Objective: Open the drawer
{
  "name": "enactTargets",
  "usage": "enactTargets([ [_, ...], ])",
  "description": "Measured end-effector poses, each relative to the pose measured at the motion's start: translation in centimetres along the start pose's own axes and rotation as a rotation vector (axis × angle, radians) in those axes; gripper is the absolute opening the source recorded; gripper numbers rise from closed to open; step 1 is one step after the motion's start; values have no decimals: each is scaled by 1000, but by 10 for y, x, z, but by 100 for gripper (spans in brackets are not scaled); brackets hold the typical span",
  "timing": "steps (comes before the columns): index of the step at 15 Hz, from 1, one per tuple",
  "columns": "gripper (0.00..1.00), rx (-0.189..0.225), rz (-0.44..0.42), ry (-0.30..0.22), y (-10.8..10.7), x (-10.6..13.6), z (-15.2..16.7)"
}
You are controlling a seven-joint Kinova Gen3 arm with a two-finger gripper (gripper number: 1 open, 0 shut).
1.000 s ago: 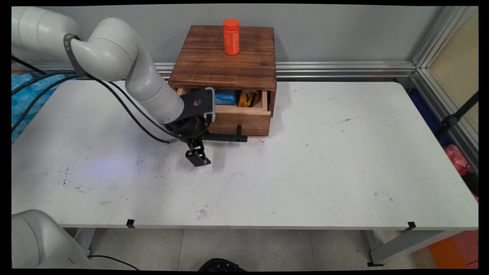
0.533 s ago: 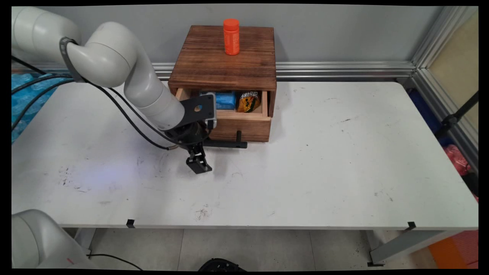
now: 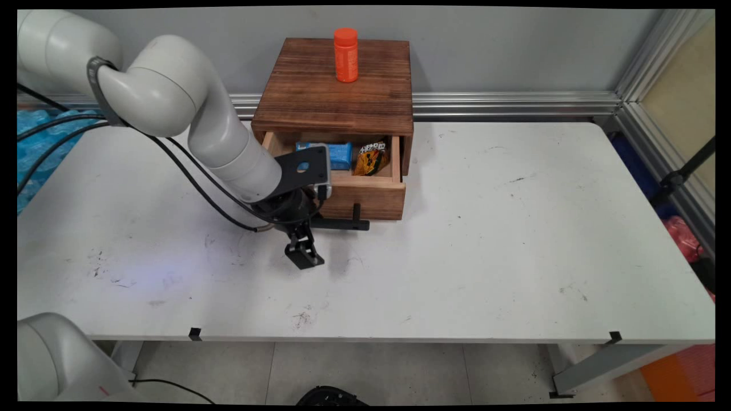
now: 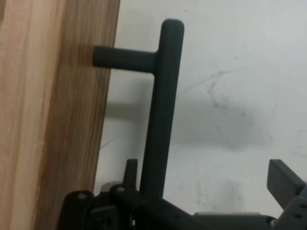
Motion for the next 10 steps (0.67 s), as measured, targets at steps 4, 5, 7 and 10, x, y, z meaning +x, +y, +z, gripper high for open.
enactTargets([
  [4,100,-16,-7,6,10,4,-2],
  [5,100,-19,-8,6,12,5,-2],
  [7,100,-28,-13,9,18,7,-3],
  [10,100,-46,-19,8,29,8,-6],
])
